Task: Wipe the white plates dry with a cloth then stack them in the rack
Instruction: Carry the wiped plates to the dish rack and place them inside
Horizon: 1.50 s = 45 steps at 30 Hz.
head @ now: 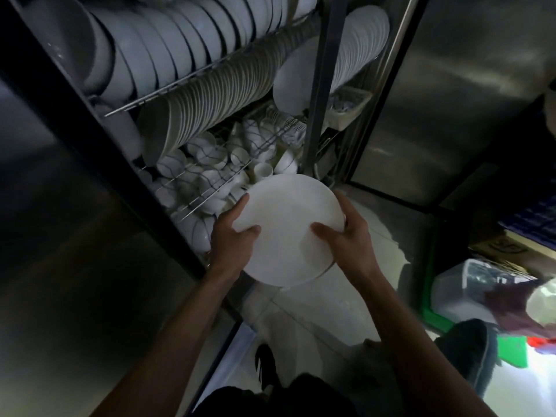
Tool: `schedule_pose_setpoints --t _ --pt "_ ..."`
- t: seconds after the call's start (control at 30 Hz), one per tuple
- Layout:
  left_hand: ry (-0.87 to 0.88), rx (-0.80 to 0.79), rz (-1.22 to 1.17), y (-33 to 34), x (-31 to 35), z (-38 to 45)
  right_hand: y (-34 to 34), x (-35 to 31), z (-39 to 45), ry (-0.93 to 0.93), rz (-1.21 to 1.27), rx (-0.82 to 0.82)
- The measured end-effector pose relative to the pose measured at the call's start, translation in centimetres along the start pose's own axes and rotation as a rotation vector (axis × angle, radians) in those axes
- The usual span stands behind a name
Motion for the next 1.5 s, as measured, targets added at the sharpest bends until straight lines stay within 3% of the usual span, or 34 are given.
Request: schedule_pose_setpoints --t 0.6,1.0,1.17,1.33,1.4,1.5 --pt "-0.031 0.119 -0.12 1.2 3.2 15.0 -1.0 -1.7 17.8 -0.058 0.046 -0.103" --pt "-0.053 0.259 -0.061 4.1 3.6 24.5 -2.9 -1.3 30.8 -0.103 0.095 -0.201" --pt "-0.065 0.33 0.076 5.2 4.0 26.3 -2.6 -1.4 33.8 -0.178 0.072 -0.24" --pt "-0.013 0.416 0.55 6.6 5.0 26.9 -1.8 -1.6 36.5 -0.219 0.105 -0.247" --pt "0.09 0.394 0.666 7.3 5.1 27.0 -1.5 -1.8 37.6 -0.241 0.09 -0.232" --pt "0.108 0.294 0.622 8.5 4.9 27.8 -1.0 -2.6 39.0 -0.315 0.008 -0.217"
Point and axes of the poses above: each hand's wrist, its own z-axis towards the middle knuckle, its own y-axis out of the palm, x = y × z, the point moved 2 cm from there along z, towards the middle knuckle, and after that the axes turned 9 degrees about -x, right-handed, at the moved point
